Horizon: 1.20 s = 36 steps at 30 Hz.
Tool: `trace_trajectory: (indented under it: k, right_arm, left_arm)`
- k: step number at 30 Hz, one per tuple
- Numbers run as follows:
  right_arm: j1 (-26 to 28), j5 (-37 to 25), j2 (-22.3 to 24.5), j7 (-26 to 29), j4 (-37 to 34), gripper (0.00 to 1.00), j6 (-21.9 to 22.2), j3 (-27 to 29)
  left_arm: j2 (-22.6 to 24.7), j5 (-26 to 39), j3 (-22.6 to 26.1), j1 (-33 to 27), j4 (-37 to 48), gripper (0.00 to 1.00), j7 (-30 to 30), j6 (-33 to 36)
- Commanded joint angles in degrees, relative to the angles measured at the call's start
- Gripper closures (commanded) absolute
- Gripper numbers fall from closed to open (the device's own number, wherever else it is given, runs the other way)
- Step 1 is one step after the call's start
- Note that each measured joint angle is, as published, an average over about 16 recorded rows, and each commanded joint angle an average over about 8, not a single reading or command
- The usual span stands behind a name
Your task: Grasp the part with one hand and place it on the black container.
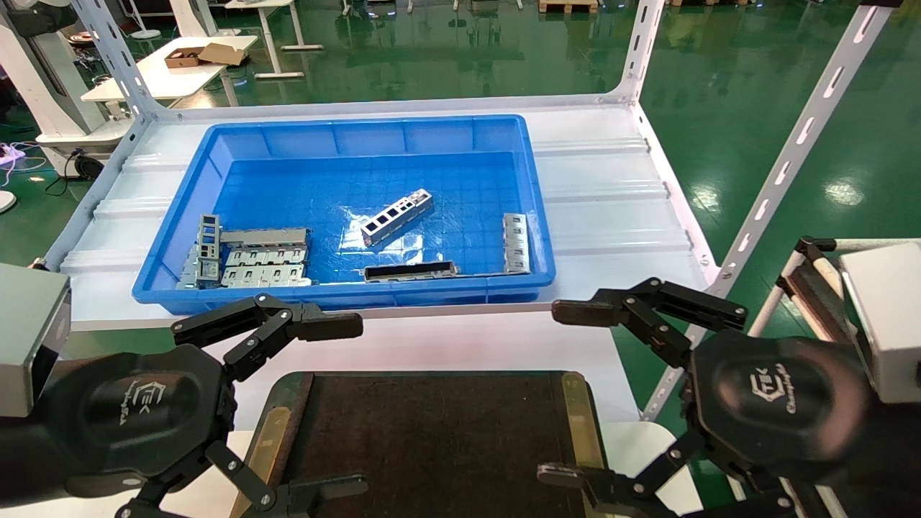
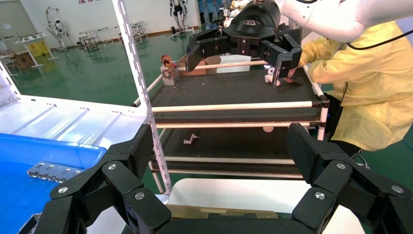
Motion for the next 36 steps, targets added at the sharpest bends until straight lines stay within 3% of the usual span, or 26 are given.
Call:
trace_trajectory:
  k: [1,36]
  right_arm:
    - [0.00,0.00,0.00,0.00,0.00,0.00,0.00,0.00]
    - [0.00,-0.02,-0.02,0.01,-0.04,0.00,-0.02,0.03]
  left_arm:
    - [0.00,0.00,0.00,0.00,0.00,0.00,0.00,0.00]
    - [0.00,0.00,0.00,0.00,0.07,0.00,0.00,0.00]
